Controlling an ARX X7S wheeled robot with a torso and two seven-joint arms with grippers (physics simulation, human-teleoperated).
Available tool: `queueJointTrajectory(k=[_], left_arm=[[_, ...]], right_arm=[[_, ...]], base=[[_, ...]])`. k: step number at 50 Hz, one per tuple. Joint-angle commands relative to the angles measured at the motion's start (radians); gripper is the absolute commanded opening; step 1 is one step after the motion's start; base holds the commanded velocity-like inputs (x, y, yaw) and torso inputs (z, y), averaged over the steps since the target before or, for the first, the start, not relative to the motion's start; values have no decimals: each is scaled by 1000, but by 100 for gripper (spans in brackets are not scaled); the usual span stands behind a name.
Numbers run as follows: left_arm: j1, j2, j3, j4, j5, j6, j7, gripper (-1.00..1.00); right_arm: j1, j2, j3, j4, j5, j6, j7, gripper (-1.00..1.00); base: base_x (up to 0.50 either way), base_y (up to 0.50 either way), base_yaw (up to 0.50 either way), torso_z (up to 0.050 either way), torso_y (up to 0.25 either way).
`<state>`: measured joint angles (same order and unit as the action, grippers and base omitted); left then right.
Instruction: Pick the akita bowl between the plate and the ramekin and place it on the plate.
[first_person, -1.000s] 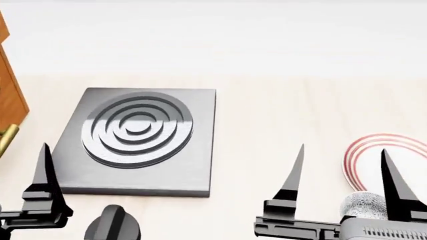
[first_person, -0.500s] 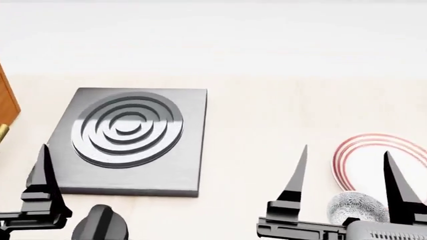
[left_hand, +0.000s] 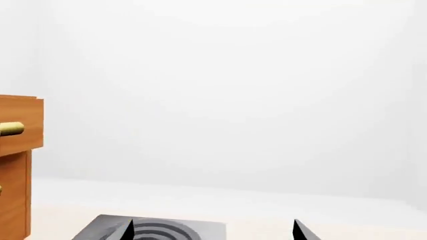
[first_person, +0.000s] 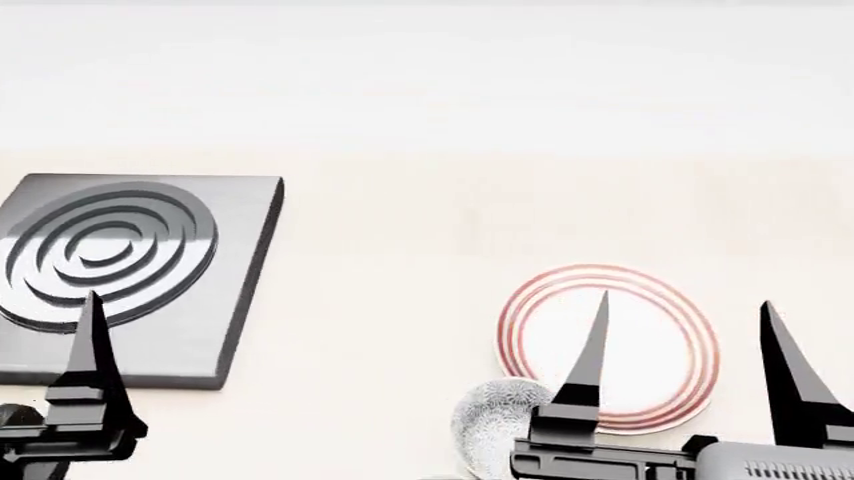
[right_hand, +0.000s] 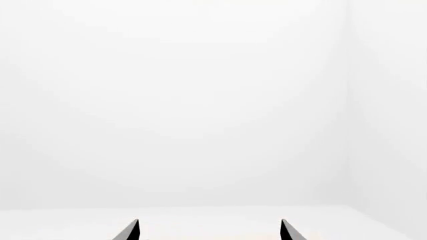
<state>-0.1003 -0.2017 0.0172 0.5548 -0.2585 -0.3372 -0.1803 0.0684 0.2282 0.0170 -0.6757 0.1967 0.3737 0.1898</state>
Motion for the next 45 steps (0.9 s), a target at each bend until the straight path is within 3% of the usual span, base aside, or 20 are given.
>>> queueJointTrajectory(k=[1, 18, 34, 45], left_arm=[[1, -11, 7, -3, -12, 5, -13, 100], [3, -26, 17, -9, -29, 11, -29, 100], [-2, -36, 23, -20, -46, 0, -48, 100], [-4, -40, 25, -28, -55, 3, -60, 100]], right_arm=[[-5, 13, -8, -1, 12, -6, 3, 100], [2, 23, -22, 15, 18, 15, 22, 100], [-2, 33, -40, 55, 38, -10, 3, 100], [3, 36, -21, 47, 78, 7, 9, 100]], base=[[0, -500, 0, 0, 0], [0, -483, 0, 0, 0], [7, -1, 0, 0, 0], [468, -3, 0, 0, 0]])
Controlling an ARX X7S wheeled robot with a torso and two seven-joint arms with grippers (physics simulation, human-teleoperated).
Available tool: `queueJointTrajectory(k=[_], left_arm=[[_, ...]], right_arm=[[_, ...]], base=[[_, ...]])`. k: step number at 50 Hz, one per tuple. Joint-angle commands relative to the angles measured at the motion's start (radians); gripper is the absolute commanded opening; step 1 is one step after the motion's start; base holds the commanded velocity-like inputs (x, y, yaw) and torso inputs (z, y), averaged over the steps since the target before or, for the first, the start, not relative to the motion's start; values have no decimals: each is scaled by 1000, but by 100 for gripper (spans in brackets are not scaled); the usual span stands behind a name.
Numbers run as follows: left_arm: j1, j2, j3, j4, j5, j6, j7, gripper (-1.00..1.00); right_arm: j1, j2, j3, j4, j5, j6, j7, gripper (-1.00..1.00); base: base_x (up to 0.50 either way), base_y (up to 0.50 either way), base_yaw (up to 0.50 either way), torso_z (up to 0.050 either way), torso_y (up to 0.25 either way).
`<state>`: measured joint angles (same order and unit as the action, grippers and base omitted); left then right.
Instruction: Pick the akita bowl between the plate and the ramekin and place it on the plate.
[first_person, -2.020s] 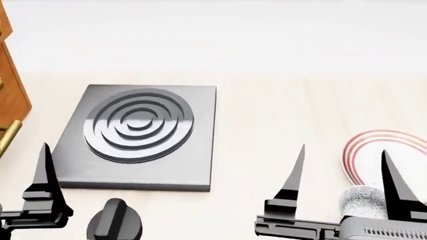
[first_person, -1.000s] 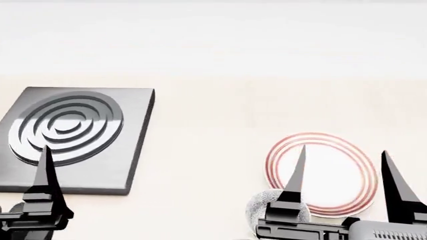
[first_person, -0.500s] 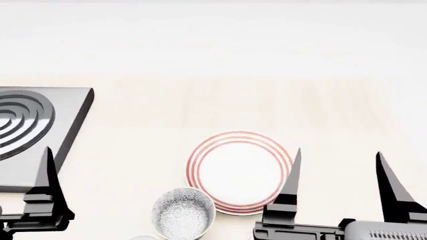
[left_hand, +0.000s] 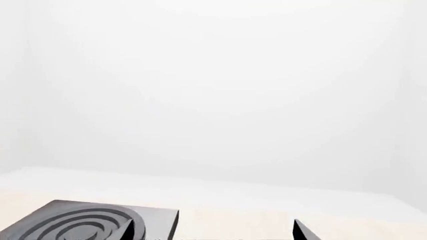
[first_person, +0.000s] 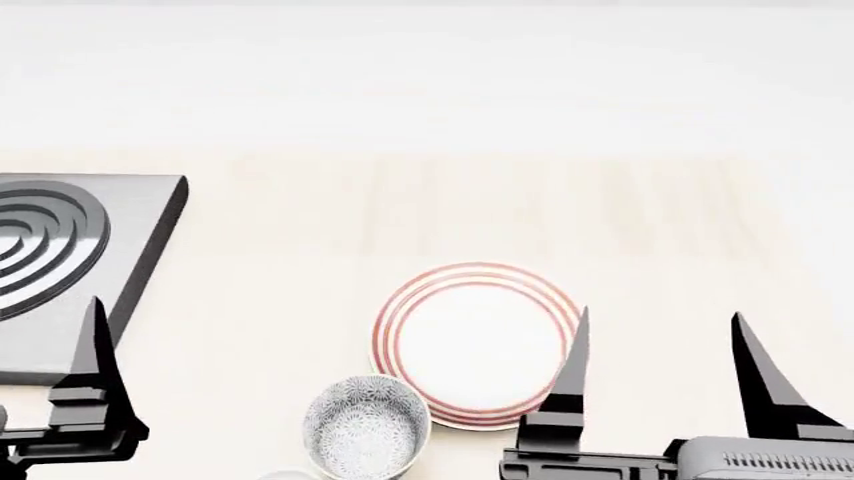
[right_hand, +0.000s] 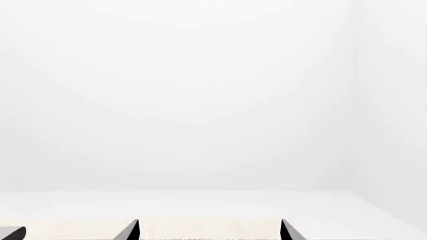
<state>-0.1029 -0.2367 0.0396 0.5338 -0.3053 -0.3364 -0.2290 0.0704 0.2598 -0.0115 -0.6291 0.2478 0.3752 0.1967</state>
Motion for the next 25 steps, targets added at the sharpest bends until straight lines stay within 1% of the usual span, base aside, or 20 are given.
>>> queueJointTrajectory(k=[1, 4, 5, 10, 12, 14, 18, 21, 23, 25], left_arm=[[-1, -6, 4, -6, -9, 1, -12, 100], [-7, -10, 4, -2, -8, -5, -19, 100], [-17, -14, -3, 7, -41, -44, -15, 100], [-43, -34, -10, 44, -77, -106, -16, 100], [-67, -45, -25, 73, -120, -153, -15, 100], [-83, -51, -54, 86, -190, -171, 12, 100], [-103, -60, -55, 89, -194, -198, -2, 100], [-122, -68, -73, 102, -242, -252, -12, 100], [-145, -73, -92, 99, -315, -328, -21, 100], [-150, -77, -83, 98, -303, -325, -22, 100]], right_arm=[[2, 6, 8, -5, 27, 9, 5, 100], [12, 15, 6, -16, 19, 39, 18, 100], [20, 21, 10, -21, 24, 52, 20, 100], [66, 49, 27, -82, 67, 181, 35, 100], [83, 60, 46, -124, 97, 218, 35, 100], [97, 69, 55, -144, 108, 243, 40, 100], [130, 90, 57, -175, 119, 309, 55, 100], [150, 98, 73, -193, 149, 355, 57, 100], [174, 103, 86, -203, 177, 411, 66, 100], [184, 106, 92, -206, 187, 427, 67, 100]], base=[[500, 0, 0, 0, 0], [500, 0, 0, 0, 0], [0, 0, 0, 0, 0], [0, 0, 0, 0, 0], [0, 0, 0, 0, 0], [0, 0, 0, 0, 0], [0, 0, 0, 45, 0], [0, 0, 0, 50, 0], [0, 0, 0, 50, 0], [0, 0, 0, 50, 0]])
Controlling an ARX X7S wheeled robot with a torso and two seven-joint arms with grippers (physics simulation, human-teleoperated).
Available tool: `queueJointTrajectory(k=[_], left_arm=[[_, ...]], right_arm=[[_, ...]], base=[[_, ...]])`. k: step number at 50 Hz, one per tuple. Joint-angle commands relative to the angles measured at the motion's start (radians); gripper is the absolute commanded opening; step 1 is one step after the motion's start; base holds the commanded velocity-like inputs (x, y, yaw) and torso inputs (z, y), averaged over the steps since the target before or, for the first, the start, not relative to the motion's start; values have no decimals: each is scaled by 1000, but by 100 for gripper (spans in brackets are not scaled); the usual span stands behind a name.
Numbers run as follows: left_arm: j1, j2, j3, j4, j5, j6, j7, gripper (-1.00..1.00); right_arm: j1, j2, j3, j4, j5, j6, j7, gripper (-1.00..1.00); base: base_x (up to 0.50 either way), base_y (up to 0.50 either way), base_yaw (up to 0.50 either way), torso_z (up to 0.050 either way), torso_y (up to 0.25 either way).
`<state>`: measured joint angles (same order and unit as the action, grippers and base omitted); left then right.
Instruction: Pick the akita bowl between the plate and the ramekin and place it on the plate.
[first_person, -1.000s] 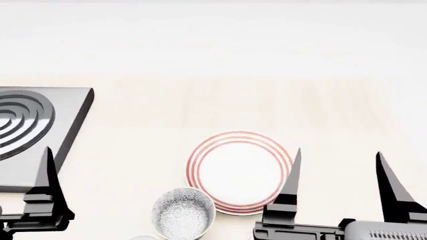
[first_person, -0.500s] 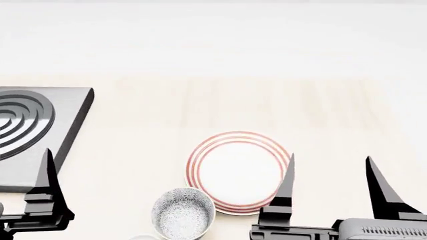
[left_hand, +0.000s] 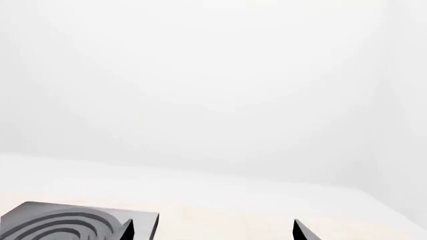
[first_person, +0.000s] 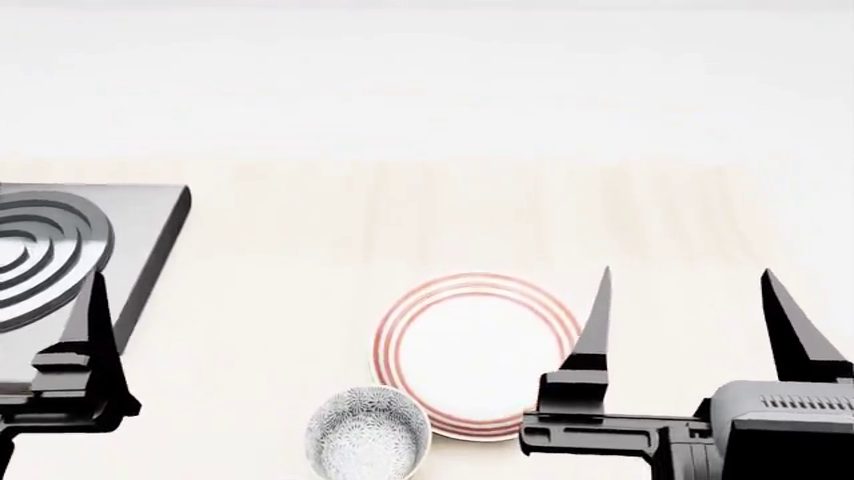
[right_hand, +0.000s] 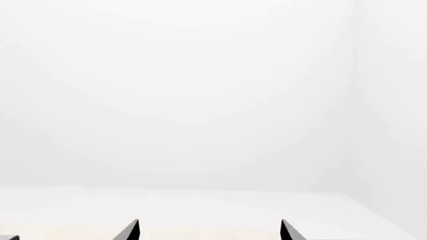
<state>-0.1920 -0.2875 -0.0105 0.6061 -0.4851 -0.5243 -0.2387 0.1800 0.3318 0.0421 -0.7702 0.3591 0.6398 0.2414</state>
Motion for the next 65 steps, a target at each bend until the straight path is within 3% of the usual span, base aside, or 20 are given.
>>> queueJointTrajectory(k=[1, 9, 21, 31, 39, 47, 50, 52, 55, 65], left_arm=[[-65, -30, -29, 28, -122, -139, -11, 100], [-101, -59, 4, 25, -120, -177, -4, 100], [-136, -84, 30, 14, -122, -209, 2, 100], [-152, -105, 54, 2, -104, -212, 10, 100], [-170, -118, 98, -20, -62, -216, 5, 100], [-183, -132, 124, -28, -42, -220, 6, 100], [-182, -132, 127, -31, -40, -218, 6, 100], [-165, -136, 137, -21, -34, -211, 8, 100], [-160, -137, 137, -14, -36, -206, 10, 100], [-132, -148, 165, -27, -16, -164, 36, 100]], right_arm=[[84, 33, 50, -63, 98, 182, 18, 100], [160, 68, 56, -56, 159, 275, -2, 100], [273, 161, -70, -19, 161, 379, -61, 100], [368, 187, -109, 98, 164, 346, -140, 100], [506, 280, -314, 193, 88, 350, -253, 100], [753, 353, -652, 342, -71, 337, -425, 100], [770, 353, -672, 360, -84, 333, -433, 100], [853, 359, -793, 426, -153, 324, -494, 100], [893, 360, -856, 466, -194, 303, -523, 100], [998, 316, -1031, 684, -321, 129, -610, 100]], base=[[0, 0, 0, 50, 0], [0, 0, 0, 50, 0], [0, 0, 0, 50, 0], [0, 0, 0, 50, 0], [0, 0, 0, 41, 0], [0, 0, 0, 0, 0], [0, 0, 0, 0, 0], [0, 0, 0, 0, 0], [0, 0, 0, 0, 0], [0, 0, 0, 0, 0]])
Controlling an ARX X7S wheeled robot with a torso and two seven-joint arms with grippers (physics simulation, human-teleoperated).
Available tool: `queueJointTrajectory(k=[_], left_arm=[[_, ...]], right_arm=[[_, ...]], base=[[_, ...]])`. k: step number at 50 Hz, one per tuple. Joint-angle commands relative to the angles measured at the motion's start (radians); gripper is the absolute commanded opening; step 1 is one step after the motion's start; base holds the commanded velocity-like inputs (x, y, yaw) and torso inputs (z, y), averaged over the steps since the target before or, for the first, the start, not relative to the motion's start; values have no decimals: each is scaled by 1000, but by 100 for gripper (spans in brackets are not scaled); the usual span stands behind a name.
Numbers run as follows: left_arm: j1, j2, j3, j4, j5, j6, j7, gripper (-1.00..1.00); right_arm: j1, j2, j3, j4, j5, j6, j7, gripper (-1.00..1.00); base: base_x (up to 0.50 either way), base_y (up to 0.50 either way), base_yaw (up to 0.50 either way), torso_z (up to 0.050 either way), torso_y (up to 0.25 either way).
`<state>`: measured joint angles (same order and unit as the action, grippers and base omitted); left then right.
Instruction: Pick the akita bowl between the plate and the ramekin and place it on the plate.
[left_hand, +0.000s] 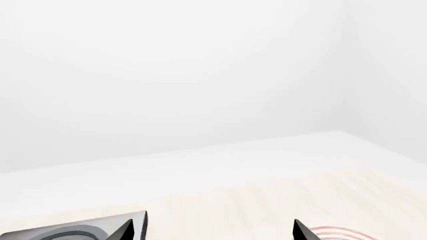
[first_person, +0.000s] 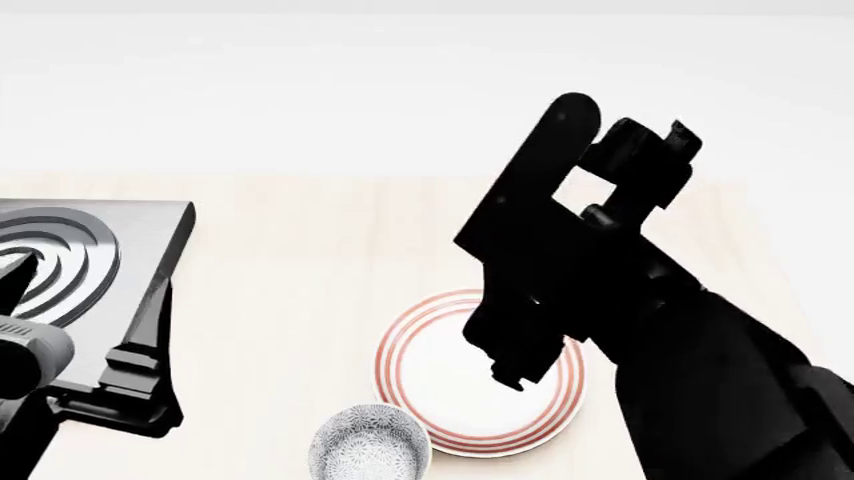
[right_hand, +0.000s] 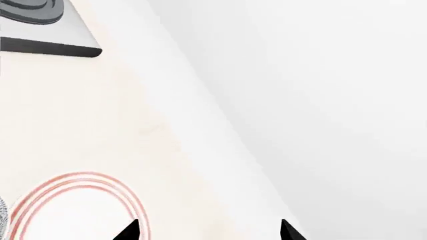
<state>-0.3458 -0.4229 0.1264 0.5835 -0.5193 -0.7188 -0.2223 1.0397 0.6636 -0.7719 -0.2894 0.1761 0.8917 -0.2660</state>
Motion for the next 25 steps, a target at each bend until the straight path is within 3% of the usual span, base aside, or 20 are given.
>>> queueJointTrajectory(k=[1, 14, 25], left_arm=[[27, -17, 40, -7, 33, 43, 25, 100], [46, -20, 52, -59, 41, 87, 53, 100], [72, -31, 43, -58, 31, 113, 70, 100]], right_arm=[[158, -29, -268, 280, -171, -219, -132, 100], [231, -122, -436, 480, -245, -289, -281, 100], [213, -135, -439, 418, -217, -334, -304, 100]], base=[[0, 0, 0, 0, 0], [0, 0, 0, 0, 0], [0, 0, 0, 0, 0]])
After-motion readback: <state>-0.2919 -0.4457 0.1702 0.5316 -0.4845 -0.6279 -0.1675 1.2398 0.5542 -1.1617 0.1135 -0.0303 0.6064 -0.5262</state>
